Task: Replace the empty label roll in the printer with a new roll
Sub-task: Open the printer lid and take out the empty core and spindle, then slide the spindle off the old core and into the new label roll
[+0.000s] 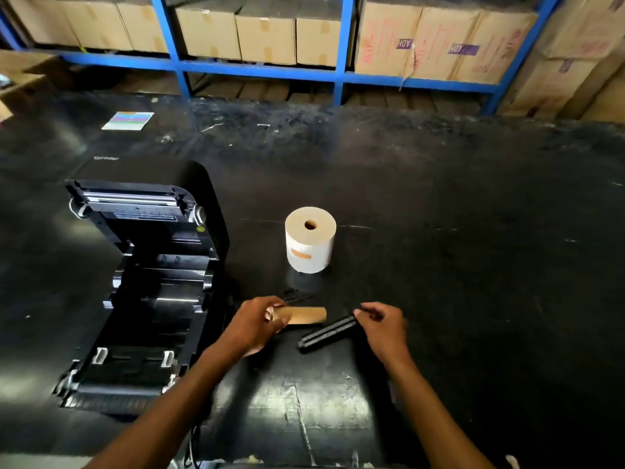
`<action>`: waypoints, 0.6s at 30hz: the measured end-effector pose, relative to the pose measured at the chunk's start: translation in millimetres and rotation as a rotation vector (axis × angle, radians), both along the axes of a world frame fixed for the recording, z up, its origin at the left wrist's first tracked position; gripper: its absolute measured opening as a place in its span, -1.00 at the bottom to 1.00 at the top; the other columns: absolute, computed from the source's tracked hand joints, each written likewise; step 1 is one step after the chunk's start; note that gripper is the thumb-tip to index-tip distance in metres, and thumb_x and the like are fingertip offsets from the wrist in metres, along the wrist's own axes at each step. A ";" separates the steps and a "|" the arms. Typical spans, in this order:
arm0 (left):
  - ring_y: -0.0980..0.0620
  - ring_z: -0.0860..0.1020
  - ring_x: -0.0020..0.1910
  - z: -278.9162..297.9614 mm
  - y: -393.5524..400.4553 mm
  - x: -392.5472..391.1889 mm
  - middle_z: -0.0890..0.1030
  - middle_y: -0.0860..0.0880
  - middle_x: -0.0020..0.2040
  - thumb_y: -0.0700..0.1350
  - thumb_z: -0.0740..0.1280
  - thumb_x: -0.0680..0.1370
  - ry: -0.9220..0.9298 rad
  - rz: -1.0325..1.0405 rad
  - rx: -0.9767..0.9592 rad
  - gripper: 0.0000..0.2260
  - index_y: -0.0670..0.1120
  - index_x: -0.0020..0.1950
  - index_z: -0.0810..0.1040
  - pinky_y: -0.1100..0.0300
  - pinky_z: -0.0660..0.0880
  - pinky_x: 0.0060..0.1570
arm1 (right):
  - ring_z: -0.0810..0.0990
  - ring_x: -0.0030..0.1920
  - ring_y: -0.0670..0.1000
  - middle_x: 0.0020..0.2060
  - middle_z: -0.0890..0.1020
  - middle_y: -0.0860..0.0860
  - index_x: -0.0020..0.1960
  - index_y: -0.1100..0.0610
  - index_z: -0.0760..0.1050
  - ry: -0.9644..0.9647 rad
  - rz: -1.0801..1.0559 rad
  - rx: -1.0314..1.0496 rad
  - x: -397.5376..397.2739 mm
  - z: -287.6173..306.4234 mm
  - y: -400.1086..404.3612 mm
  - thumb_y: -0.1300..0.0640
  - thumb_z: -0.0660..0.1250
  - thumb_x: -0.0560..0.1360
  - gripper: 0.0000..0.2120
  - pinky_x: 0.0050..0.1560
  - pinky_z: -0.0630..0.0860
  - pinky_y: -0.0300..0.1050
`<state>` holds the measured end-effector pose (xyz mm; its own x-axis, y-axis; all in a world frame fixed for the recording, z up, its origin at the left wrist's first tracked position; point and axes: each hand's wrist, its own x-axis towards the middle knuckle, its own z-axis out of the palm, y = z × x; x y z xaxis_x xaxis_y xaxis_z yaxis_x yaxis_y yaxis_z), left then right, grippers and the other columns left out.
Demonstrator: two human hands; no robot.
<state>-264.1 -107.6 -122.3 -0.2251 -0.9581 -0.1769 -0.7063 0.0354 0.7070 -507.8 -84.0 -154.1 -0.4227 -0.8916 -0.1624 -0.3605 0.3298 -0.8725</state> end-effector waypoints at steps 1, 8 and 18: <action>-0.03 0.58 -0.04 -8.1 2.4 -3.0 0.65 -0.05 -0.05 -0.02 0.41 0.46 -0.058 -0.034 -0.016 -0.74 -0.09 0.10 0.63 0.15 0.47 -0.02 | 0.63 -0.20 0.05 -0.15 0.70 0.16 -0.05 0.23 0.66 0.066 0.021 0.003 5.7 -4.9 1.6 0.24 0.46 0.38 -0.85 -0.13 0.53 -0.16; -0.03 0.48 0.13 -16.3 -8.4 -10.3 0.58 -0.09 0.11 0.07 0.37 0.48 -0.123 -0.077 -0.045 -0.59 -0.09 0.27 0.55 0.13 0.41 0.19 | 0.57 0.00 0.10 -0.05 0.56 0.06 -0.01 0.09 0.62 0.146 0.096 -0.075 4.1 13.5 -4.3 0.06 0.48 0.37 -0.78 0.08 0.53 0.09; -0.03 0.49 0.16 20.0 -78.1 -53.6 0.52 -0.11 0.22 0.29 -0.06 0.57 0.663 0.452 0.512 -0.41 -0.04 0.39 0.41 0.07 0.43 0.18 | 0.21 0.43 0.22 0.51 0.05 0.15 0.37 -0.01 0.35 0.538 0.544 -0.068 58.2 62.0 -120.0 -0.12 0.41 0.40 -0.41 0.34 0.35 0.11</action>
